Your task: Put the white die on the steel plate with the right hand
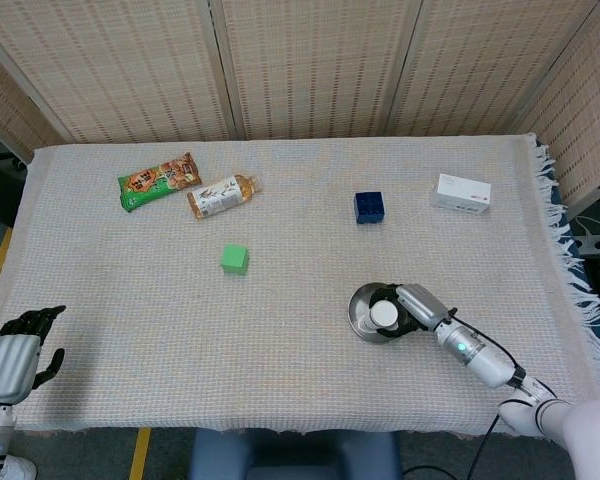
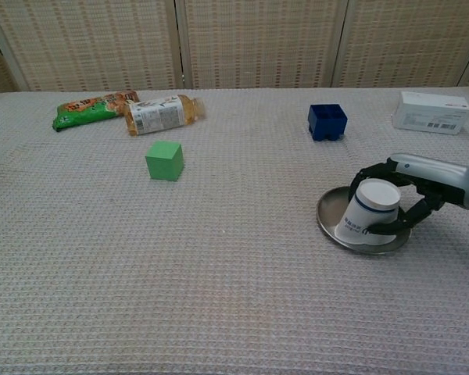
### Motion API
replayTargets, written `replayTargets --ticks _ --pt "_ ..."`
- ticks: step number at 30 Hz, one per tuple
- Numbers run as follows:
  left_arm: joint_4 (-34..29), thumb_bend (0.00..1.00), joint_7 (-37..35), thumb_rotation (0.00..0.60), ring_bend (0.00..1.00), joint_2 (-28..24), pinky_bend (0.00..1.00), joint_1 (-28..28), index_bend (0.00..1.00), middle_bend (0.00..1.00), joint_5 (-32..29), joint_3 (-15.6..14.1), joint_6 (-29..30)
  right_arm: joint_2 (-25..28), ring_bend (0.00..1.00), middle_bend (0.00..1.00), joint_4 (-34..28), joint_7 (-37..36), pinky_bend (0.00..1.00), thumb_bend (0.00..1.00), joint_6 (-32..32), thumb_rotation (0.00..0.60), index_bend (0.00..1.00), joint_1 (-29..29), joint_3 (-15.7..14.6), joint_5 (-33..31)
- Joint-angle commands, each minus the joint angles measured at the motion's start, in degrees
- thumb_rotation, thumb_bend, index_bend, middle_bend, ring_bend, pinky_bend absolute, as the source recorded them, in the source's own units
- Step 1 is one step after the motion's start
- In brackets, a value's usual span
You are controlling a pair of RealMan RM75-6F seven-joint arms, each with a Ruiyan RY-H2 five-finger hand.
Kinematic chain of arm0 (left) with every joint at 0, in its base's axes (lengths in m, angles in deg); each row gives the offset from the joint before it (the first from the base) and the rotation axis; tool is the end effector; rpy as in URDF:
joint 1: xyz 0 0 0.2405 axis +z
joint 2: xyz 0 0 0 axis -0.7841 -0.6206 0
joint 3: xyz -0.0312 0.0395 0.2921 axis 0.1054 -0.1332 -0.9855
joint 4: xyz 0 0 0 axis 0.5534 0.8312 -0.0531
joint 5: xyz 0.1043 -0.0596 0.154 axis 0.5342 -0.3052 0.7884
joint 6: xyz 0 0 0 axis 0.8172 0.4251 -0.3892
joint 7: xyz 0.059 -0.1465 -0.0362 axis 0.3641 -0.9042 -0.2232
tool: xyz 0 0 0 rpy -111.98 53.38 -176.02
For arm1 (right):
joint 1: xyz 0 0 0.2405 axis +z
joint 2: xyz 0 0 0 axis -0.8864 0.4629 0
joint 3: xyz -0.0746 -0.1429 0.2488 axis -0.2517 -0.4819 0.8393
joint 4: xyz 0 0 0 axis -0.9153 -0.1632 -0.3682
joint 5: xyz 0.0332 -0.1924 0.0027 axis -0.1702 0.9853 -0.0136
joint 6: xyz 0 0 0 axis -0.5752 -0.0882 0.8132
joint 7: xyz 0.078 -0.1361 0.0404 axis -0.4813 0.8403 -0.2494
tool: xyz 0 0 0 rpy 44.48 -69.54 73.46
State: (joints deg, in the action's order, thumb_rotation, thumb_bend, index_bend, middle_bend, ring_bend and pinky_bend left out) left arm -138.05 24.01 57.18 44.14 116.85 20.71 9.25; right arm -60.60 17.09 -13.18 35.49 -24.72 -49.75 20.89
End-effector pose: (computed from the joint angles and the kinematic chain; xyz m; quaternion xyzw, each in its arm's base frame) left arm -0.3460 0.2155 0.1694 -0.6343 -0.3424 -0.3148 0.6175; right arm -0.2959 -0.3692 -0.0169 0.6921 -0.5478 0.4042 0.2399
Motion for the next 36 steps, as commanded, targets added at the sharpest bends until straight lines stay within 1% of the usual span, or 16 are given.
replayTargets --ticks 1,5,9,11,13,17,20,22,26,30,32,34,36 --pt "-0.02 0.40 0.01 0.600 0.20 -0.04 0.31 0.01 0.18 0.22 0.02 -0.02 0.00 -1.44 0.32 0.48 2.11 6.19 0.35 0.14 1.28 0.600 0.52 -0.68 1.61 -1.27" --pt "-0.05 0.40 0.04 0.600 0.20 -0.06 0.31 -0.02 0.18 0.22 0.03 -0.02 -0.04 -3.79 0.32 0.48 4.81 13.51 0.36 0.14 2.74 0.600 0.52 -1.78 3.75 -3.30" --pt "-0.02 0.40 0.06 0.600 0.20 -0.02 0.31 -0.01 0.18 0.22 0.05 -0.05 -0.03 -6.10 0.32 0.48 7.79 18.43 0.36 0.14 4.21 0.600 0.52 -2.52 5.07 -4.38" --pt "-0.03 0.40 0.08 0.600 0.20 -0.02 0.31 0.00 0.18 0.22 0.06 -0.04 0.00 -6.43 0.32 0.48 8.05 18.08 0.36 0.14 4.19 0.600 0.52 -2.60 4.94 -4.31" --pt "-0.03 0.40 0.09 0.600 0.20 0.00 0.31 -0.01 0.18 0.22 0.03 -0.02 -0.02 -5.82 0.32 0.48 7.06 15.59 0.36 0.14 3.39 0.600 0.52 -2.38 4.17 -3.79" --pt "-0.06 0.40 0.11 0.600 0.20 -0.02 0.31 -0.02 0.18 0.22 0.06 -0.05 -0.06 -3.24 0.32 0.48 3.33 8.07 0.36 0.14 1.35 0.600 0.52 -1.36 2.18 -2.33" --pt "-0.09 0.40 0.10 0.600 0.20 -0.06 0.31 0.02 0.18 0.22 0.15 -0.07 0.06 -2.15 0.32 0.48 2.31 5.70 0.36 0.14 1.05 0.600 0.52 -0.80 1.67 -1.78" --pt "-0.09 0.40 0.07 0.600 0.20 -0.05 0.31 0.04 0.18 0.22 0.13 -0.04 0.11 -2.61 0.32 0.48 3.28 7.68 0.36 0.14 1.81 0.600 0.52 -1.03 2.21 -2.08" --pt "-0.08 0.40 -0.01 0.600 0.20 -0.06 0.31 0.04 0.18 0.22 0.04 -0.01 0.07 -6.09 0.32 0.48 7.79 17.42 0.36 0.14 5.15 0.600 0.52 -2.56 5.01 -4.17" --pt "-0.09 0.40 -0.01 0.600 0.20 -0.08 0.31 0.03 0.18 0.22 0.04 -0.02 0.03 -7.94 0.32 0.48 9.82 21.02 0.36 0.14 6.28 0.600 0.52 -3.09 6.31 -5.27" --pt "-0.12 0.40 -0.04 0.600 0.20 -0.10 0.31 0.04 0.18 0.22 0.07 -0.03 0.05 -8.10 0.32 0.48 9.95 21.00 0.36 0.14 5.99 0.600 0.52 -3.06 6.36 -5.39" --pt "-0.14 0.40 -0.02 0.600 0.20 -0.11 0.31 0.05 0.18 0.22 0.09 -0.02 0.10 -7.61 0.32 0.48 9.15 19.27 0.36 0.14 5.01 0.600 0.52 -2.88 5.85 -5.14" --pt "-0.15 0.40 -0.01 0.600 0.20 -0.09 0.31 0.06 0.18 0.22 0.07 -0.01 0.10 -5.77 0.32 0.48 6.39 13.97 0.36 0.14 2.68 0.600 0.52 -2.22 4.44 -4.33"
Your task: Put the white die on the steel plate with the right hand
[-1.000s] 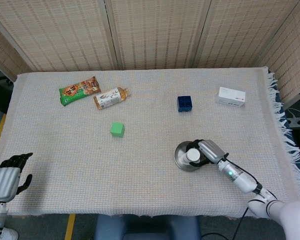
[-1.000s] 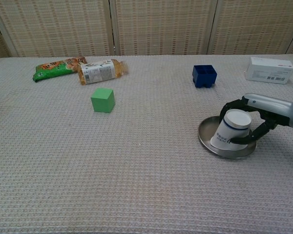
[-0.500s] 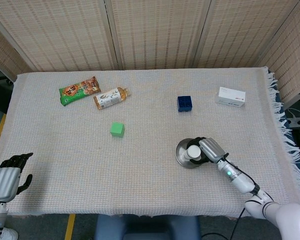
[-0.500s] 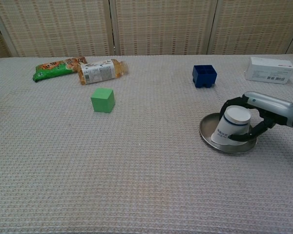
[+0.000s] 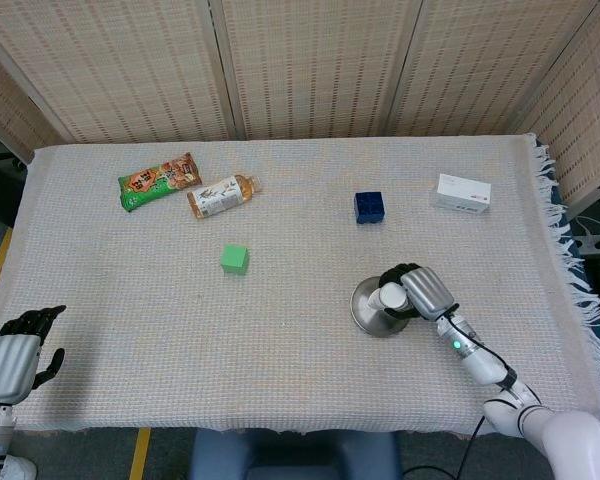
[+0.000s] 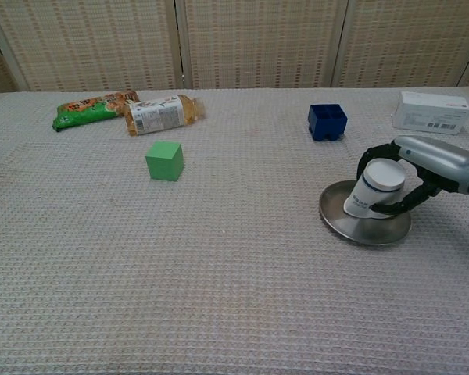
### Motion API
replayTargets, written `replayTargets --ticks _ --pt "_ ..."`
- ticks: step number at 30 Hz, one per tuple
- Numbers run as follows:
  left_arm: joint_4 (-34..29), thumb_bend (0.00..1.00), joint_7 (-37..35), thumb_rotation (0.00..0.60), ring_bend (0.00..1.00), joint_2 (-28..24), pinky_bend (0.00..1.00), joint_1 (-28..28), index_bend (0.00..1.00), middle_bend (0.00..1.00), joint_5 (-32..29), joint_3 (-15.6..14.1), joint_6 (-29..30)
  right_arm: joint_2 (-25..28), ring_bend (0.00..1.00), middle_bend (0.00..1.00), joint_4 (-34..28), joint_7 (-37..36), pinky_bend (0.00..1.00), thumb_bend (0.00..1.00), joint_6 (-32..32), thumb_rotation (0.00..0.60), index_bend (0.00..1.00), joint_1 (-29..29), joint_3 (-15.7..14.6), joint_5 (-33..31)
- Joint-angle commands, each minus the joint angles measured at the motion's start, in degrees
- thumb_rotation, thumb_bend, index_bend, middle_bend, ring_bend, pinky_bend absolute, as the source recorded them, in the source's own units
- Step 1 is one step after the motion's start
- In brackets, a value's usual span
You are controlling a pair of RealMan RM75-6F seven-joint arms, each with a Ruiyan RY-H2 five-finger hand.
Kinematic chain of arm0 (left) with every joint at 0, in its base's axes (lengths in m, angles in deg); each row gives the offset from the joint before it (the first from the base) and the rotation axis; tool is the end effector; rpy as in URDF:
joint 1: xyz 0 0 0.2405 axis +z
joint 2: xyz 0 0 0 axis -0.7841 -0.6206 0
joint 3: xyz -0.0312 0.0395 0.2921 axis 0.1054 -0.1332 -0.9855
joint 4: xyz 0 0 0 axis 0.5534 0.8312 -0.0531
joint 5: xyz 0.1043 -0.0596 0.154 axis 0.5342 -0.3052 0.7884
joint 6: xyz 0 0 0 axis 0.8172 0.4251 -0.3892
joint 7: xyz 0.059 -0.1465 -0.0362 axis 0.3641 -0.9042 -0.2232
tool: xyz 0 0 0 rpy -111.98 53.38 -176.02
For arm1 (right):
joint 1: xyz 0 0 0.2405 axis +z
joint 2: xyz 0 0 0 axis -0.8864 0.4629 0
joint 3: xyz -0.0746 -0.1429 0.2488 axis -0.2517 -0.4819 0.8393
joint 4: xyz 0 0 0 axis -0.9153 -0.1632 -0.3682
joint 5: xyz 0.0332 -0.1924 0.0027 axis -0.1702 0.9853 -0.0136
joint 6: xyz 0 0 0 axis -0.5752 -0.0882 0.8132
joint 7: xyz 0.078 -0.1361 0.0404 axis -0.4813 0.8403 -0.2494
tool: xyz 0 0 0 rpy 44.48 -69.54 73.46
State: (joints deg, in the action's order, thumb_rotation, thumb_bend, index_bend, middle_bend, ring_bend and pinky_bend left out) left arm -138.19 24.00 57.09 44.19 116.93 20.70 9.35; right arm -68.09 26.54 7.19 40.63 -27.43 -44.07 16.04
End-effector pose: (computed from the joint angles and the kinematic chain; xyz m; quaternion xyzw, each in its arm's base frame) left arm -0.3455 0.2151 0.1699 -0.6341 -0.3422 -0.3156 0.6174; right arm -0.2976 -0.3819 -0.0204 0.7123 -0.4172 0.4283 0.3677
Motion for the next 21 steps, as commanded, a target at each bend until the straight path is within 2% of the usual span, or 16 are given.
replayTargets --ticks 1,8,14,21 --pt "-0.02 0.40 -0.01 0.600 0.20 -0.01 0.31 0.01 0.18 0.22 0.00 -0.02 -0.01 2.82 0.32 0.48 -4.57 -9.18 0.36 0.14 -3.66 0.600 0.52 0.93 -1.96 0.96" --pt "0.01 0.40 0.07 0.600 0.20 0.04 0.31 -0.02 0.18 0.22 0.04 -0.04 -0.06 5.31 0.32 0.48 -7.19 -14.23 0.36 0.14 -4.53 0.600 0.52 2.01 -3.72 2.78" --pt "0.02 0.40 -0.02 0.600 0.20 0.01 0.31 -0.01 0.18 0.22 0.01 -0.02 -0.04 1.55 0.32 0.48 -2.06 -2.27 0.36 0.14 -0.51 0.600 0.52 0.15 -0.76 0.63" --pt "0.03 0.40 -0.07 0.600 0.20 -0.01 0.31 -0.05 0.18 0.22 -0.03 -0.02 -0.17 0.52 0.32 0.48 -1.04 -0.69 0.36 0.14 -1.11 0.600 0.52 -0.08 -0.29 -0.14"
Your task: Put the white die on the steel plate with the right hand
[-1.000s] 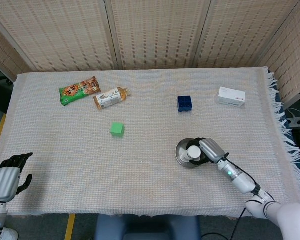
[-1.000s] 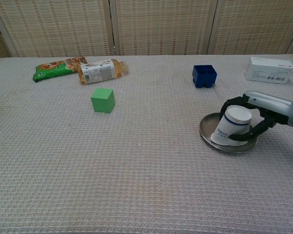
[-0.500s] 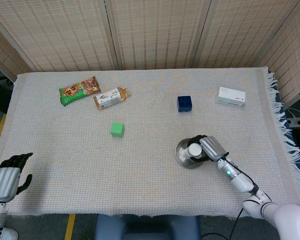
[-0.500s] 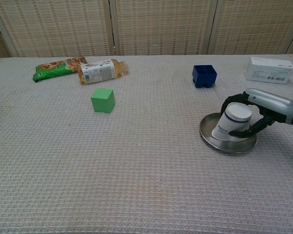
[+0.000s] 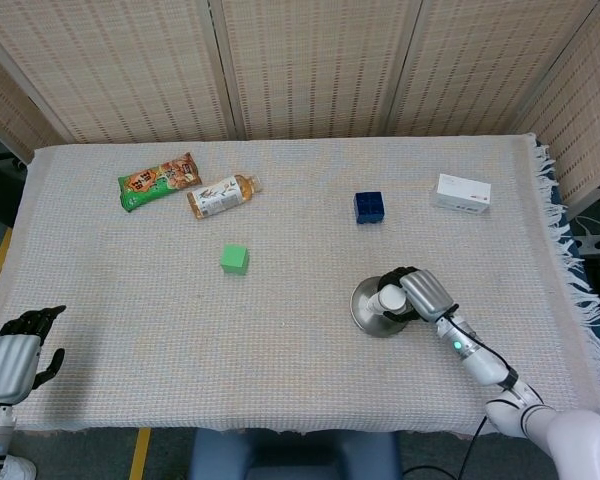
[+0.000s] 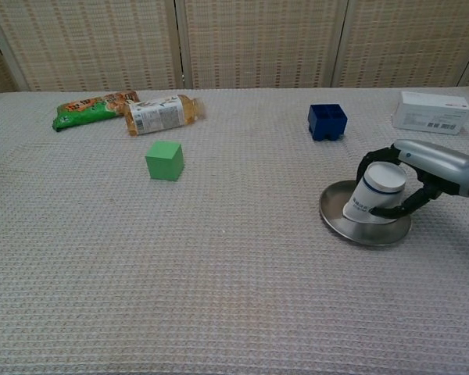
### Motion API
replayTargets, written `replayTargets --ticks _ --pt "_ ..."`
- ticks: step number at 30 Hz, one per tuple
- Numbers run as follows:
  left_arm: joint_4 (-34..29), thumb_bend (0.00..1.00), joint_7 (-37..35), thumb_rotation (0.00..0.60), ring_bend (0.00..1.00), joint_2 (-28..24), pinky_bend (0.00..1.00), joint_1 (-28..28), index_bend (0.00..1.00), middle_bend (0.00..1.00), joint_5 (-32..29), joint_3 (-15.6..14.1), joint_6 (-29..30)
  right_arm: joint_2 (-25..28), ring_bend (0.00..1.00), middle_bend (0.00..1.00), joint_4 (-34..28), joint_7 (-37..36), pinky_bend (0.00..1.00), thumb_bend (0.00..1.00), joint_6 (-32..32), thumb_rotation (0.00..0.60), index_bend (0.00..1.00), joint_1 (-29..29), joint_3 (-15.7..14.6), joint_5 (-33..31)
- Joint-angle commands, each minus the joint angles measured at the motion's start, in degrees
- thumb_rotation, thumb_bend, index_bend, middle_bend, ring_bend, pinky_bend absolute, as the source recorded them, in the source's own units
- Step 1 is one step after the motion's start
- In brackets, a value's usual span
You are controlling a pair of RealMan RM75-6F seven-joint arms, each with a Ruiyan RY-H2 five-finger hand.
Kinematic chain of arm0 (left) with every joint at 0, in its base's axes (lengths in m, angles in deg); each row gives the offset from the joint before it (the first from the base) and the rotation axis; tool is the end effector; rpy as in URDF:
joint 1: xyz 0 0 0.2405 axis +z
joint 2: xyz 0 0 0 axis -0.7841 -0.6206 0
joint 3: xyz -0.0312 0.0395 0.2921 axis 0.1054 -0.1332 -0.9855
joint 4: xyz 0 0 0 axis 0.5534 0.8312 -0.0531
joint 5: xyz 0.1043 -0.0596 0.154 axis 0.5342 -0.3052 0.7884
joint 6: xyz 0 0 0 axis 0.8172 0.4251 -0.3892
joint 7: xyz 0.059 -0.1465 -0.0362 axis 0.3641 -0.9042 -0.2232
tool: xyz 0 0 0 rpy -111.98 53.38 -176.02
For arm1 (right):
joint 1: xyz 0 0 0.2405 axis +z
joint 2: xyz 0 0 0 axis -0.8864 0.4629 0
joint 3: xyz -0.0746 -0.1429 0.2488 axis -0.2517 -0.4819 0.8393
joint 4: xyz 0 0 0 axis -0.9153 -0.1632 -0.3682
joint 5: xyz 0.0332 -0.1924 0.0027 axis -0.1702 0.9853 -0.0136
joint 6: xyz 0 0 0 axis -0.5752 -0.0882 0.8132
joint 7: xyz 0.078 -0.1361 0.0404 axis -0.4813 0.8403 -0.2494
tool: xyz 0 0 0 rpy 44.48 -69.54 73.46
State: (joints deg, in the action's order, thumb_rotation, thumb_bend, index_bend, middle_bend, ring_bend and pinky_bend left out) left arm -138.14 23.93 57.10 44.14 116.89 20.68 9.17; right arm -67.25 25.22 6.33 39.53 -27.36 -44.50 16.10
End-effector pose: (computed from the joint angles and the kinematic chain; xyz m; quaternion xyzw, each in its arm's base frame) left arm -0.3458 0.2153 0.1694 -0.6347 -0.3432 -0.3149 0.6166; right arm -0.2994 -0.3804 -0.0207 0.7126 -0.4296 0.4219 0.3600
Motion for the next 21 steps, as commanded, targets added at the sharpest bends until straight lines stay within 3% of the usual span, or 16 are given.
replayTargets --ticks 1,6,15,21 --pt "-0.02 0.40 0.01 0.600 0.20 -0.03 0.31 0.00 0.18 0.22 0.02 -0.01 0.01 -0.23 0.32 0.48 -0.01 -0.51 0.36 0.14 -0.33 0.600 0.52 -0.10 -0.05 -0.10" --pt "-0.02 0.40 0.01 0.600 0.20 -0.06 0.31 -0.04 0.18 0.22 -0.04 -0.01 -0.12 1.95 0.32 0.48 -3.00 -6.49 0.36 0.14 -2.11 0.600 0.52 0.74 -1.43 0.97" --pt "-0.09 0.40 -0.03 0.600 0.20 -0.08 0.31 0.00 0.18 0.22 -0.03 -0.02 -0.04 3.05 0.32 0.48 -4.48 -4.89 0.36 0.14 0.63 0.600 0.52 0.28 -1.19 1.50" --pt "-0.10 0.40 0.02 0.600 0.20 -0.05 0.31 0.04 0.18 0.22 -0.05 -0.01 0.04 5.52 0.32 0.48 -8.84 -0.95 0.36 0.14 4.25 0.600 0.52 -0.53 -0.12 1.46"
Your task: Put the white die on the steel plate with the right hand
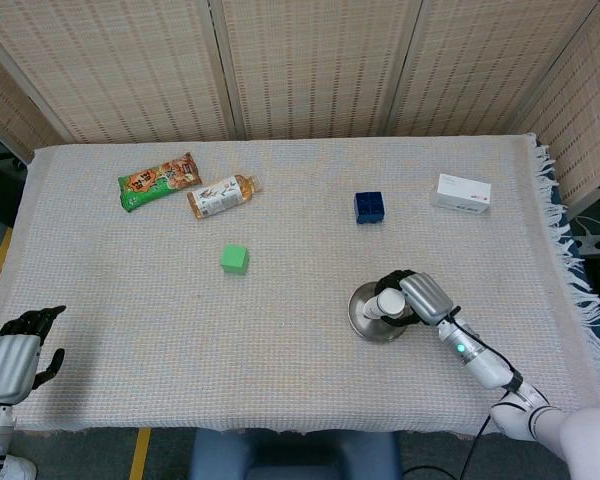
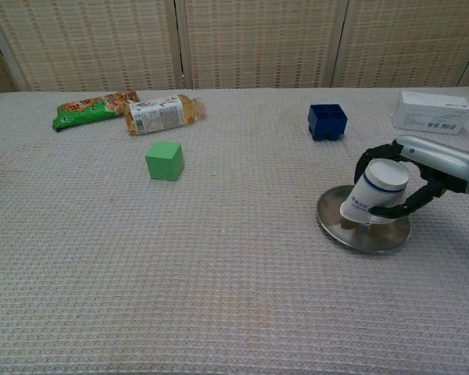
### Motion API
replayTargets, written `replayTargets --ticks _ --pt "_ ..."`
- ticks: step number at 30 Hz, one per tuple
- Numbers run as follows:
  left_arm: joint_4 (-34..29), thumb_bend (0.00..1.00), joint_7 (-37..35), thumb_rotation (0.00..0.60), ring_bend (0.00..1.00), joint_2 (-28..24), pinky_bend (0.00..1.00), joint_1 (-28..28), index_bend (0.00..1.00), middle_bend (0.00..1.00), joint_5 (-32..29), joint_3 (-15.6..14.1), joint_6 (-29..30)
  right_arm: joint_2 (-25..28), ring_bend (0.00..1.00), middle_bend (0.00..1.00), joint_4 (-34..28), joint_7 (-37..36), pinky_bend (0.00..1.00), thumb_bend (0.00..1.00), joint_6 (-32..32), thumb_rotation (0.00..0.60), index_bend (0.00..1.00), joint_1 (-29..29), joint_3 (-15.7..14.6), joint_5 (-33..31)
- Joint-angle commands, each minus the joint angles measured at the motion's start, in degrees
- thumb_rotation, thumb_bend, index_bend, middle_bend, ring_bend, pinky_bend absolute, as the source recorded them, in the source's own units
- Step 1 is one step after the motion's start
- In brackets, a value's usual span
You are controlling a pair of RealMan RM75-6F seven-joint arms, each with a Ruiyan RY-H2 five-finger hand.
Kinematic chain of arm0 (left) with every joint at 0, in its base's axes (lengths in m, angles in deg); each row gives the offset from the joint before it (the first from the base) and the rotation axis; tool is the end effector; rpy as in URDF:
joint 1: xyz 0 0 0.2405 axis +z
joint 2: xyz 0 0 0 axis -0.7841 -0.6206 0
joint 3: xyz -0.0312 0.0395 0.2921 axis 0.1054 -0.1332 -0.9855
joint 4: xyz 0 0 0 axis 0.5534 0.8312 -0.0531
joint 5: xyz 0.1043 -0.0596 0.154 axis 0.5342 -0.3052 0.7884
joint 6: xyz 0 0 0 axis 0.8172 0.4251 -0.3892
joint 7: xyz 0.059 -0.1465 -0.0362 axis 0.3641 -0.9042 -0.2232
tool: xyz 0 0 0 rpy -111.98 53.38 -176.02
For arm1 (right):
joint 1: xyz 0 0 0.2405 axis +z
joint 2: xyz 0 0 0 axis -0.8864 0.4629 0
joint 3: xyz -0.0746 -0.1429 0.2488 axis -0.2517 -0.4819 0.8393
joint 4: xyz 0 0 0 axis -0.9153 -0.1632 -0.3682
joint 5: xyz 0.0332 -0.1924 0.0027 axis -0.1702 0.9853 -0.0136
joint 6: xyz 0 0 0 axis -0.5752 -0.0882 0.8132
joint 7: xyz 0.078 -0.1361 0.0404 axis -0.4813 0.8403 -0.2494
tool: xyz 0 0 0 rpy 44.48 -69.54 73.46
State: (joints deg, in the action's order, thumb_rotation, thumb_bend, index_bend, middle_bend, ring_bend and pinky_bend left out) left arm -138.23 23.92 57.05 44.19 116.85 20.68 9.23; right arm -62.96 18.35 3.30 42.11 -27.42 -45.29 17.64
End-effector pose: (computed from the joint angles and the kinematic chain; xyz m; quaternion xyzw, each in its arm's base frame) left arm -0.3458 0.2150 0.1698 -0.6340 -0.3437 -0.3151 0.6169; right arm -0.2891 -0.3719 -0.0058 0.7063 -0.4450 0.4479 0.3202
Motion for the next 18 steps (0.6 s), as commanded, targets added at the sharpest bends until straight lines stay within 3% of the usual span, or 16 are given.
replayTargets --ticks 1,5,11,18 --pt "-0.01 0.40 0.04 0.600 0.20 0.00 0.31 -0.01 0.18 0.22 0.02 -0.01 -0.01 1.71 0.32 0.48 -2.83 2.87 0.36 0.14 2.24 0.600 0.52 -0.63 0.93 -0.17" --pt "-0.04 0.40 0.03 0.600 0.20 -0.01 0.31 0.00 0.18 0.22 0.10 -0.01 0.08 4.58 0.32 0.48 -6.75 6.30 0.36 0.14 4.81 0.600 0.52 -1.32 2.30 -0.72" --pt "-0.14 0.40 -0.09 0.600 0.20 -0.11 0.31 0.07 0.18 0.22 0.01 0.01 0.11 6.40 0.32 0.48 -7.82 16.75 0.36 0.14 7.42 0.600 0.50 -3.95 4.90 -4.11" --pt "-0.40 0.40 0.05 0.600 0.20 -0.20 0.31 0.17 0.18 0.23 0.22 -0.03 0.39 6.63 0.32 0.48 -4.45 14.90 0.36 0.14 5.00 0.600 0.50 -6.00 4.93 -6.65"
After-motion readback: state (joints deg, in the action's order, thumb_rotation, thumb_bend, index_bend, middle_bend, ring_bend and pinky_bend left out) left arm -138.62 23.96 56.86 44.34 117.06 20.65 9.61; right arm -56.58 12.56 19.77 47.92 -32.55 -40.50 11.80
